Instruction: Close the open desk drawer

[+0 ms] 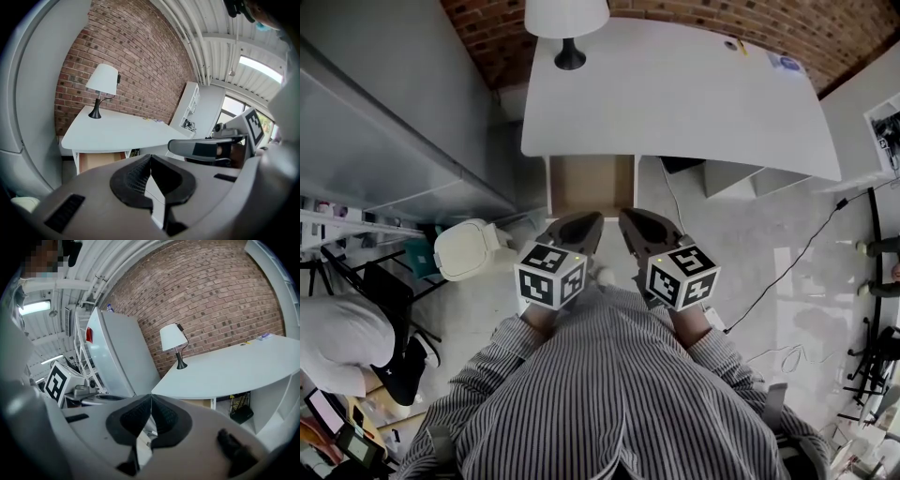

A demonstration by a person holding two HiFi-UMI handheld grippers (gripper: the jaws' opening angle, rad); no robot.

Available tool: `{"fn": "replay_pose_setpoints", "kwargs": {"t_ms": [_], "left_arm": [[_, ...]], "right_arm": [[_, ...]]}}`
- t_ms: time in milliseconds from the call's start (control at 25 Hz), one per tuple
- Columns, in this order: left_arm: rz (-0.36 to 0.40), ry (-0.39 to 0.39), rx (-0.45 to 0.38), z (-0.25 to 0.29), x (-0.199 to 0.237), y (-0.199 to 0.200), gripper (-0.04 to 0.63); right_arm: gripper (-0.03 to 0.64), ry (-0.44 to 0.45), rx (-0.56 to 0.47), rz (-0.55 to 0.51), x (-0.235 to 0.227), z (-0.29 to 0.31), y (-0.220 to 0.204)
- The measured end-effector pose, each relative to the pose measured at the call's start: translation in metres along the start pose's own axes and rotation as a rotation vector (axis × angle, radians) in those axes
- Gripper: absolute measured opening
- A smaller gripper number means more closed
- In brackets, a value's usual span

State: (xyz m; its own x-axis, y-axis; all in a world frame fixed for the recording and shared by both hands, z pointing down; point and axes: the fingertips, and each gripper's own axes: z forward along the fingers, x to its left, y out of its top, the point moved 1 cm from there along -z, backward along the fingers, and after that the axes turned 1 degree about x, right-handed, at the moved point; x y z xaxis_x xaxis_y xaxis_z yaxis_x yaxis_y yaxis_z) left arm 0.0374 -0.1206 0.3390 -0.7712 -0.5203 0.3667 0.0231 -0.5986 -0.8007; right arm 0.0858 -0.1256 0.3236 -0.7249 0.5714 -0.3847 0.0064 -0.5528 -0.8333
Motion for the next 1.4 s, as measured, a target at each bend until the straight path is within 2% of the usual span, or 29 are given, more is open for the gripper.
{"fn": "replay_pose_setpoints", "kwargs": {"t_ms": [160,520,720,920,1200,1400], "left_arm": [[0.025,0.018,-0.017,-0.008,0.015,0.011,0.012],[0.008,-0.005,-0.053,-0.017,0.032,0.029,0.012],[0.002,-0.017,-0.034,-0.015,0.035,0.026,0.012],[-0.01,-0.047,-0.002,-0.011,0.033,0.018,0.012],[-0.061,0.004,0.025,-0.011,0.051,0.008,0.012],[-0.112,0.018,0.052,-0.003,0.058,-0.007,0.012]], "right_arm": [[0.017,-0.005,-0.004,-0.003,0.007,0.011,0.007],[0.017,-0.03,-0.023,0.021,0.013,0.016,0.014],[0.017,-0.062,0.009,0.006,0.007,0.021,0.01],[0.017,-0.051,0.033,0.01,0.006,0.026,0.005],[0.017,-0.036,0.027,0.088,-0.004,0.029,0.001],[0.017,-0.039,0.059,0.064,-0.007,0.034,-0.011]]}}
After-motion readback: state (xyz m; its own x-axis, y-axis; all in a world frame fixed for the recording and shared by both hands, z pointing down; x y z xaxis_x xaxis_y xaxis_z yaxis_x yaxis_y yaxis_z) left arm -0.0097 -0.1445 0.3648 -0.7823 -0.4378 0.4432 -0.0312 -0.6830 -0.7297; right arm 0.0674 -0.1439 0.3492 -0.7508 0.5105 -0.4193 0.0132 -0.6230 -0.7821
